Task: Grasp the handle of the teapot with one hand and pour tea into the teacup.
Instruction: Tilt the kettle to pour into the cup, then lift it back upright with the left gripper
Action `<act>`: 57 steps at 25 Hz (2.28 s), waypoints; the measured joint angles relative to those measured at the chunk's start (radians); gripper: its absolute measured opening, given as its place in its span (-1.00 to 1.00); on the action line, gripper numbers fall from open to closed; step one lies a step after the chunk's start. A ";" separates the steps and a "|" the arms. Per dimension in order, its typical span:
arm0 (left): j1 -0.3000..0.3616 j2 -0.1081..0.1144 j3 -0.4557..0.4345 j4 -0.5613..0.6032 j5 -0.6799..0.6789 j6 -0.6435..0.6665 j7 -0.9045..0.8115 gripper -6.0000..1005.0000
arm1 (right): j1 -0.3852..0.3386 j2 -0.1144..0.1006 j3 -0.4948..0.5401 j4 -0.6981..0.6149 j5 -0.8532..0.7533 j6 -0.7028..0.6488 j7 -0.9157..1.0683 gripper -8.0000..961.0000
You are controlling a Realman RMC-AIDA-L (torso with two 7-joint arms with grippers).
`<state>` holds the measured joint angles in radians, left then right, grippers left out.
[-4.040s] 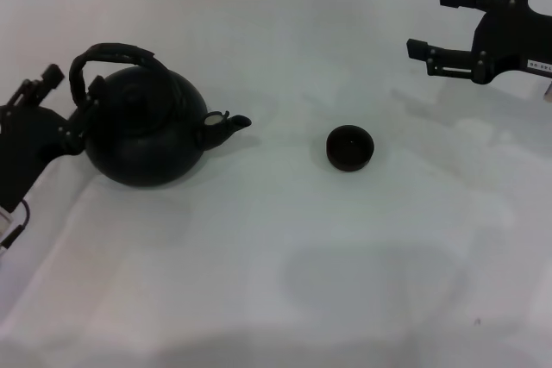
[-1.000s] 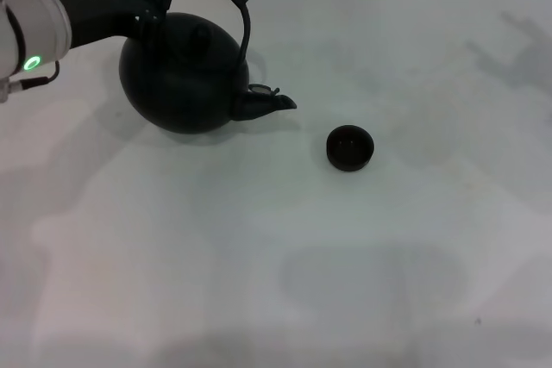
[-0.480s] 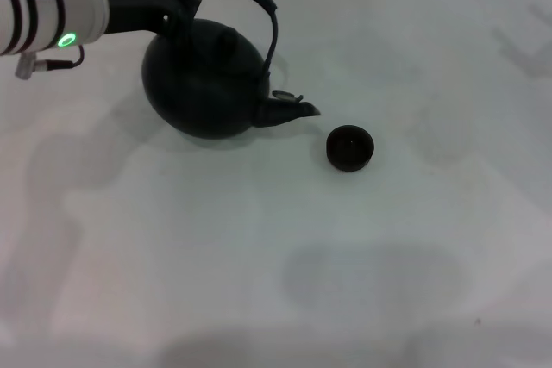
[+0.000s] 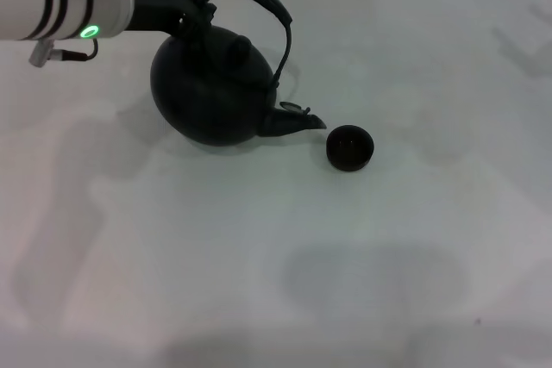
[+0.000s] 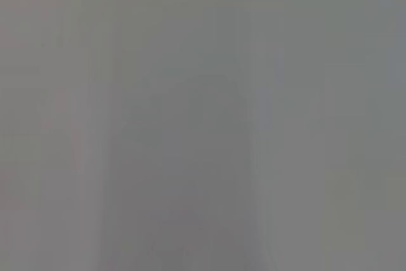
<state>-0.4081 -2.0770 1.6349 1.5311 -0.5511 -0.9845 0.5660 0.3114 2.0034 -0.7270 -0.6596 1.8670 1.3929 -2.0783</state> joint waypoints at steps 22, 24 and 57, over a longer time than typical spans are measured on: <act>-0.105 0.000 0.083 0.019 0.168 -0.094 -0.134 -0.73 | 0.002 0.000 0.000 0.037 0.001 0.000 -0.021 0.79; -0.113 0.000 0.090 0.019 0.176 -0.101 -0.140 -0.73 | 0.002 0.000 0.000 0.038 0.001 0.000 -0.023 0.79; -0.287 -0.003 0.201 0.006 0.306 -0.211 -0.215 -0.73 | 0.001 -0.004 0.002 0.063 0.001 -0.015 -0.049 0.79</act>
<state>-0.6947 -2.0801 1.8364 1.5369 -0.2456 -1.1956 0.3509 0.3126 1.9990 -0.7255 -0.5963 1.8683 1.3782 -2.1274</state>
